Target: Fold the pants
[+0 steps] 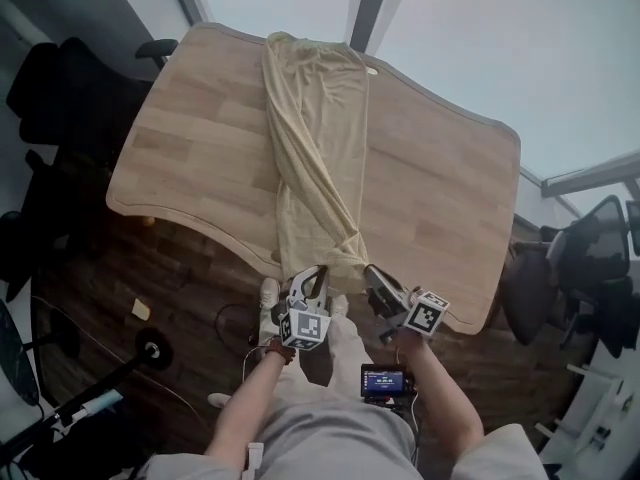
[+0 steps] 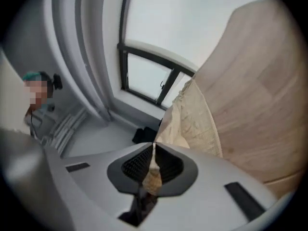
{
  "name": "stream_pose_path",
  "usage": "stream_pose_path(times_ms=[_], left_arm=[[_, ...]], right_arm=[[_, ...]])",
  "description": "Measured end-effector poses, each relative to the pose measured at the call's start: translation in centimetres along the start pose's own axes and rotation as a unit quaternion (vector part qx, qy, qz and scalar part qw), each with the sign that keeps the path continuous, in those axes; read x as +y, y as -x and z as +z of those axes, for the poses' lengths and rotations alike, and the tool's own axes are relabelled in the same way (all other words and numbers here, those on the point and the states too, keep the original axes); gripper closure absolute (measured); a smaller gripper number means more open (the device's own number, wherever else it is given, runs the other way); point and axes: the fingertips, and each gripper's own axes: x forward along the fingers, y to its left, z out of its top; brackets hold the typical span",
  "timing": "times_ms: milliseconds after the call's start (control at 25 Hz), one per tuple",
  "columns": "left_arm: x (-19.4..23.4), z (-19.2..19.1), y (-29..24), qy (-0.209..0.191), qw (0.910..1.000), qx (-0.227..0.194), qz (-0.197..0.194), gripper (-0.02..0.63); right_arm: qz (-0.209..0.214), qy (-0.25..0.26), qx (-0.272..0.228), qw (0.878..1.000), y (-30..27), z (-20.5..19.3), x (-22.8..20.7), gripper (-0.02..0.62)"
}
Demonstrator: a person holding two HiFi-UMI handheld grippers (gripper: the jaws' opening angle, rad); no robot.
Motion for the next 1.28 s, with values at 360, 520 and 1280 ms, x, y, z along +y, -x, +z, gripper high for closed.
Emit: stream_pose_path(times_ms=[360, 520, 1280], left_arm=[[-2.7, -6.1, 10.2, -0.060, 0.9974, 0.039, -0.009, 0.600], [-6.5, -11.8, 11.3, -0.025, 0.9873, 0.096, -0.124, 0.597], [40.9, 15.2, -5.1, -0.135, 0.9847, -0.063, -0.090, 0.509]], right_arm=[[0.021, 0.336, 0.375, 0.864, 3.5, -11.1, -4.5, 0.424], [-0.032, 0.359, 0.292, 0.886, -1.6, -6.8, -4.5, 0.419], [-0.231, 0.475, 0.112, 0.841, -33.6, 9.9, -0.9, 0.419]])
